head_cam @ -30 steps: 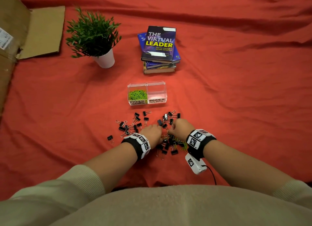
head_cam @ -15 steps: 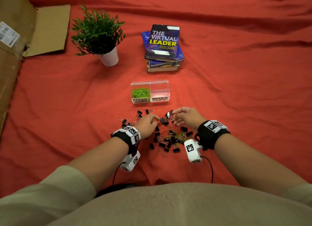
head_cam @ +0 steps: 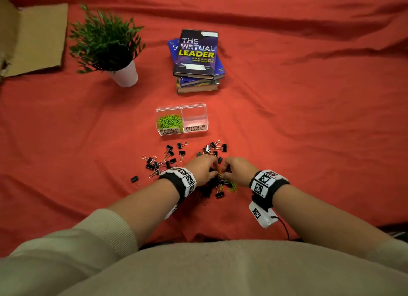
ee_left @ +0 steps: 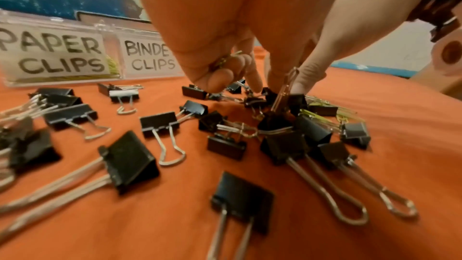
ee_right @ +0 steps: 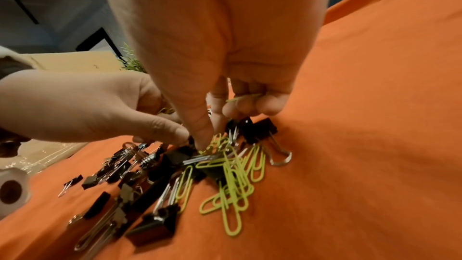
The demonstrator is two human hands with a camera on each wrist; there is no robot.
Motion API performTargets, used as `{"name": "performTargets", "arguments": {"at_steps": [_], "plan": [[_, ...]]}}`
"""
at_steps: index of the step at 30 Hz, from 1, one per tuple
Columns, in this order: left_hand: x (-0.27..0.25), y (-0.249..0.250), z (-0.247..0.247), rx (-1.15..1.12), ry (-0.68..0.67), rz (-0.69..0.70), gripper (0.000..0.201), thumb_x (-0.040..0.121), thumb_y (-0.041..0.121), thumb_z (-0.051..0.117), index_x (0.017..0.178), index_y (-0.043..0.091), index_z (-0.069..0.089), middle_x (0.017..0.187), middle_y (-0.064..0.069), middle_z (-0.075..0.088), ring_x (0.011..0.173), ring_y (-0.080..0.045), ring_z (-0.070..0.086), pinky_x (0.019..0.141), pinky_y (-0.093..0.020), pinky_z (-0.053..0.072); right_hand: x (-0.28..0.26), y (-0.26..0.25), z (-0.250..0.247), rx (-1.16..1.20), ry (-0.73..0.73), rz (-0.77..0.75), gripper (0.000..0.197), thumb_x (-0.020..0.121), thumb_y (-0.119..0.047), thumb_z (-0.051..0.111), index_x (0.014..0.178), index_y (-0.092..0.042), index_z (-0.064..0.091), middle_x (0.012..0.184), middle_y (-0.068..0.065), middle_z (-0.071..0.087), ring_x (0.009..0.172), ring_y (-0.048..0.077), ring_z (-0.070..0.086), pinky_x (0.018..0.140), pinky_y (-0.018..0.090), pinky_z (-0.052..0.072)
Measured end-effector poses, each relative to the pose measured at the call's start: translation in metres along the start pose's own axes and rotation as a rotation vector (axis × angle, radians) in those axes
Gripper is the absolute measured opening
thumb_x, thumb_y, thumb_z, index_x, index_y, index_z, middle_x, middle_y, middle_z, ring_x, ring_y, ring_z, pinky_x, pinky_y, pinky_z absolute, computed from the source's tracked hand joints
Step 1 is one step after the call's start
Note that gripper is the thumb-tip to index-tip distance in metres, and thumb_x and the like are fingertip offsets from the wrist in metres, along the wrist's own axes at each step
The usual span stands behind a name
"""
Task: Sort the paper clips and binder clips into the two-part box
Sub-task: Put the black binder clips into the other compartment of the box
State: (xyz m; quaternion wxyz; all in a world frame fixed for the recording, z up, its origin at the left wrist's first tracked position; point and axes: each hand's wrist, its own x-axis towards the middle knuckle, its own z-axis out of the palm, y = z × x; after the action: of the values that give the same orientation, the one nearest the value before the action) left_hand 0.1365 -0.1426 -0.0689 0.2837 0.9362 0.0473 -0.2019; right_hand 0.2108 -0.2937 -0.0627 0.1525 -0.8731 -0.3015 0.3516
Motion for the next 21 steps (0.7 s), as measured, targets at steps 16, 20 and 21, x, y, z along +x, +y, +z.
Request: {"name": "performTargets", "arguments": {"at_steps": [16, 20, 21], "plan": [[-0.018, -0.031, -0.01, 0.125, 0.161, -0.132, 0.019, 0.091, 0.023, 0.052, 0.107, 0.014, 0.056, 0.111, -0.005, 0.056, 0.101, -0.024, 0.057, 0.084, -0.038, 0.049, 0.016, -0.002, -0.036, 0.384, -0.008, 0.121, 0.012, 0.094, -0.02, 0.053, 0.082, -0.021, 0.056, 0.089, 0.006, 0.066, 0.073, 0.016, 0.058, 0.065, 0.028, 0.05], [-0.018, -0.014, 0.006, 0.176, 0.039, -0.048, 0.024, 0.09, 0.026, 0.055, 0.107, 0.011, 0.058, 0.11, -0.007, 0.055, 0.101, -0.027, 0.058, 0.085, -0.04, 0.051, 0.014, -0.002, -0.046, 0.861, -0.072, 0.122, 0.011, 0.093, -0.001, 0.051, 0.085, -0.008, 0.056, 0.079, 0.01, 0.061, 0.07, 0.018, 0.06, 0.067, 0.024, 0.054], [-0.017, -0.011, 0.01, 0.177, 0.033, -0.039, 0.024, 0.09, 0.027, 0.055, 0.107, 0.01, 0.058, 0.11, -0.008, 0.055, 0.102, -0.027, 0.058, 0.085, -0.041, 0.051, 0.013, -0.003, -0.047, 0.928, -0.079, 0.125, 0.013, 0.092, 0.002, 0.049, 0.086, -0.007, 0.056, 0.077, 0.01, 0.059, 0.068, 0.018, 0.059, 0.063, 0.022, 0.053]]}}
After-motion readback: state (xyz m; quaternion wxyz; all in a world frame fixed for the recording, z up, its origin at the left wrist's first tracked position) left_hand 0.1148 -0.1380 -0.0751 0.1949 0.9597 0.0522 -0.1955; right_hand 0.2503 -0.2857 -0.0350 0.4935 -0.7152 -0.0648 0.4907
